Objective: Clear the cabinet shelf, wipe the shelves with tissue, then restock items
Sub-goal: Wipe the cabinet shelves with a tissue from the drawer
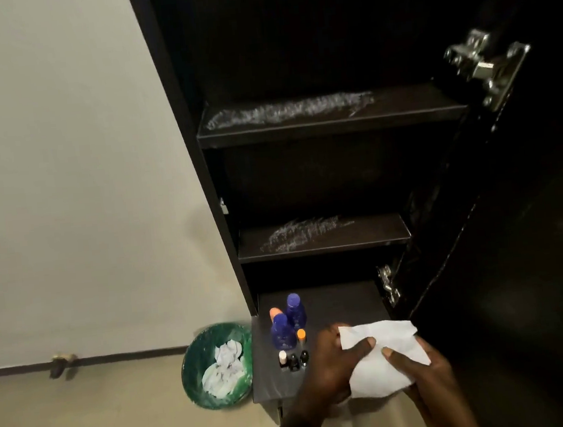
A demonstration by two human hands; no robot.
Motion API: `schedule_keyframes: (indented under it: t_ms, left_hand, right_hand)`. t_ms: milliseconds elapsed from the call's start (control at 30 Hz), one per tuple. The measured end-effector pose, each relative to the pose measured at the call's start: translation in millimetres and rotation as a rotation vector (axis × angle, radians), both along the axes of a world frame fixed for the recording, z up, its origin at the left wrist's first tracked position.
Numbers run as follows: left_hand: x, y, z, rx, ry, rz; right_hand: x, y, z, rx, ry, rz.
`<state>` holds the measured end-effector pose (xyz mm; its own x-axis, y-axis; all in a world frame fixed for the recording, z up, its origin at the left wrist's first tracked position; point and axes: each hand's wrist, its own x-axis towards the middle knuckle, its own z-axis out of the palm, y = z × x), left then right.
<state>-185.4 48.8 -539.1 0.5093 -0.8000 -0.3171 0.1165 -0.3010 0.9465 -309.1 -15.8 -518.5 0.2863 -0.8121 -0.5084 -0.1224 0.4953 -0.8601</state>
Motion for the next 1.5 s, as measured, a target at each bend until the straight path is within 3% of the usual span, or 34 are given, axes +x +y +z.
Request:
schedule_keyframes:
  t_ms: [67,400,967,1200,1400,1500]
  left_hand:
    - [9,-6,35,-0.064,-0.044,0.008]
    - [41,-10,179,-0.258,-0.123,0.045]
    - [48,9,384,-0.604,-0.46,-0.082]
    - [48,9,451,-0.68,-0.702,-0.129]
    - [42,13,489,-0.662,-0.936,-0.086]
    - [38,16,500,-0.675,-0.997,-0.075]
  right_hand:
    - [-7,-7,29,-0.071,-0.146,0.053]
    - [12,-11,174,-0.311,-0.335,0.172]
    - [7,-27,353,-0.798,-0.423,0.271]
    - [5,-47,411,-0.828,-0.525,0.346]
    - [10,-53,437,-0.594,-0.737,0.37]
    - [14,-53,444,-0.587,-0.682,0.407]
